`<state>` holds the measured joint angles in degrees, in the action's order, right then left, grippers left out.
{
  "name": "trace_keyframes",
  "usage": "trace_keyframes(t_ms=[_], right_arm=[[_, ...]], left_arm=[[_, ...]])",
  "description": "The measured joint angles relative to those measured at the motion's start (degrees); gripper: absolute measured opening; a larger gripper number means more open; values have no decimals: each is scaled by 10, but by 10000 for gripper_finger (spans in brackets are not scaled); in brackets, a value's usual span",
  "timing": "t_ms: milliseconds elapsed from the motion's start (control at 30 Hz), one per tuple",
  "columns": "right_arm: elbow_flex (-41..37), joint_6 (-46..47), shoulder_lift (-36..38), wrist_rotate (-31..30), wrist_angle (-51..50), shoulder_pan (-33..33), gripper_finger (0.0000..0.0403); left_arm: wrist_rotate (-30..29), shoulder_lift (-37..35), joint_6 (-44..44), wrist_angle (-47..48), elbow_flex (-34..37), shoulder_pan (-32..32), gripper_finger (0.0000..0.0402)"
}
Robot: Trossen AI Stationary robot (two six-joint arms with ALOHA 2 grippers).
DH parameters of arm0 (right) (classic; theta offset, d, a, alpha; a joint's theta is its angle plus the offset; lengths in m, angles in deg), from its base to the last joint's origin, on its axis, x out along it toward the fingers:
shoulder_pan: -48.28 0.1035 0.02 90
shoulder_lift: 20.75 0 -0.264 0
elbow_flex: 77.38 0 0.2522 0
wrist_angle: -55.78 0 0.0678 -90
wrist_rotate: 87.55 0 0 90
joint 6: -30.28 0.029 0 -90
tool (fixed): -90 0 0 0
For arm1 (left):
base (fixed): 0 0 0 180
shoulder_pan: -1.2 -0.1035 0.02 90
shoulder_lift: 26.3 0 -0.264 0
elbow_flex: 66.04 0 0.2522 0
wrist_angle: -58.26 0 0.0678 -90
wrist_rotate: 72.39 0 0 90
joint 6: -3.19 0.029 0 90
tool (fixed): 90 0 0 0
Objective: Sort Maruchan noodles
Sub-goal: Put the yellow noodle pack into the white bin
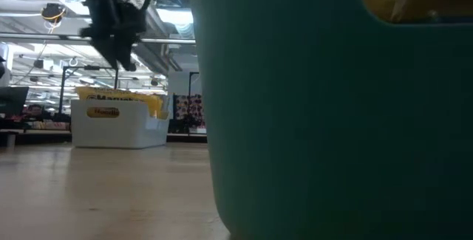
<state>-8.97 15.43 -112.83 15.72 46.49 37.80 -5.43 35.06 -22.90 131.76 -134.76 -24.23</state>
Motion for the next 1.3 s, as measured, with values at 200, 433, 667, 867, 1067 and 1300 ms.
trace_keyframes(t_ms=[200,433,667,867,1067,1300], right_arm=[[0,-1,0,15,-1,-16,277],[0,-6,1,17,0,-16,277],[0,-6,1,18,-4,-16,277],[0,-6,1,18,-4,-16,277],[0,-17,1,18,-3,-16,277],[0,-18,1,18,-3,-16,277]], left_arm=[[8,24,-69,46,31,-70,218],[13,107,-66,42,59,-121,218],[21,147,-48,9,61,-127,217],[31,163,-42,-26,61,-127,218],[85,163,-37,-90,61,-118,218],[90,157,1,-116,58,-95,218]])
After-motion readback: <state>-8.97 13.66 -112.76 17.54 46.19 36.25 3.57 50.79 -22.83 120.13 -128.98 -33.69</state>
